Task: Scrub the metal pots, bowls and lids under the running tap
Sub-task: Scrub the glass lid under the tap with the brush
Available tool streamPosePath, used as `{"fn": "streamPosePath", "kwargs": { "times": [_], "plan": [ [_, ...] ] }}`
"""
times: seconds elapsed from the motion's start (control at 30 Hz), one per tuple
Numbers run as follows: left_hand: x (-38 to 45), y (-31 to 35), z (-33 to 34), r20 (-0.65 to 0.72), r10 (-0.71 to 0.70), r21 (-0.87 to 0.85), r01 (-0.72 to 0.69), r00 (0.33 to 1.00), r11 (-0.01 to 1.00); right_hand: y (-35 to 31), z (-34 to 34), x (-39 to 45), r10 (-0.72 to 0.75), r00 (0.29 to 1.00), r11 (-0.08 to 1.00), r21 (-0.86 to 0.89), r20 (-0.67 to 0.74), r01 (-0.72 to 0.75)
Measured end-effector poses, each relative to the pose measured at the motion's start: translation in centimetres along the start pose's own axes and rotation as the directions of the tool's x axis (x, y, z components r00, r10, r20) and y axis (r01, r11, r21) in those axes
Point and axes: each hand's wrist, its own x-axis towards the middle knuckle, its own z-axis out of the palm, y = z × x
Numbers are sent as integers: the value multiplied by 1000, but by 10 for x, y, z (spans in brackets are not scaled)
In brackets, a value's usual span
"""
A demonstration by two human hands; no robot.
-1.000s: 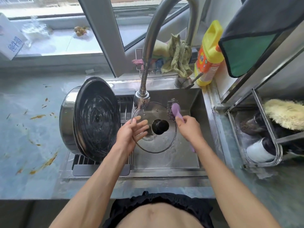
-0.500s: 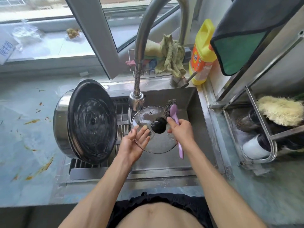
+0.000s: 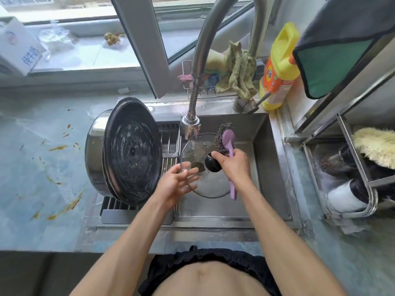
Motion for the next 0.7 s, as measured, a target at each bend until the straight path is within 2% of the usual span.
{"fn": "streamPosePath", "kwargs": {
  "times": [0.13, 0.2, 0.23, 0.3, 0.37, 0.43, 0.5, 0.57, 0.63, 0.67, 0.7],
  "plan": [
    [1, 15, 8, -23, 155, 288, -142, 988, 947, 9, -14, 6, 119, 992, 993, 19, 36, -119],
    [3, 19, 15, 37, 291, 480, -272, 956, 834, 12, -26, 9, 226, 972, 958, 168, 63, -233],
    [5, 20, 18, 96, 371, 590, -354, 923, 726, 12, -33, 10, 266, 961, 926, 258, 75, -276],
    [8, 19, 20, 257, 510, 777, -489, 821, 395, 13, -43, 12, 316, 943, 854, 403, 100, -329],
    [9, 18, 16, 448, 574, 798, -596, 685, 90, 13, -47, 12, 342, 931, 812, 458, 130, -362],
    [10, 14, 10, 611, 578, 713, -693, 541, -104, 21, -46, 12, 365, 922, 819, 428, 125, -382],
    [13, 9, 2, 698, 556, 652, -722, 451, -232, 33, -39, 16, 400, 905, 827, 370, 144, -424],
    [14, 7, -4, 733, 548, 625, -717, 403, -309, 45, -30, 17, 436, 880, 805, 355, 190, -476],
    [12, 2, -11, 710, 574, 645, -704, 407, -298, 53, -20, 17, 463, 856, 761, 391, 231, -518],
    [8, -1, -14, 657, 609, 684, -691, 445, -234, 55, -15, 16, 472, 846, 740, 410, 249, -533],
    [3, -3, -17, 568, 642, 729, -677, 515, -102, 58, -8, 17, 478, 838, 720, 429, 263, -545]
  ]
}}
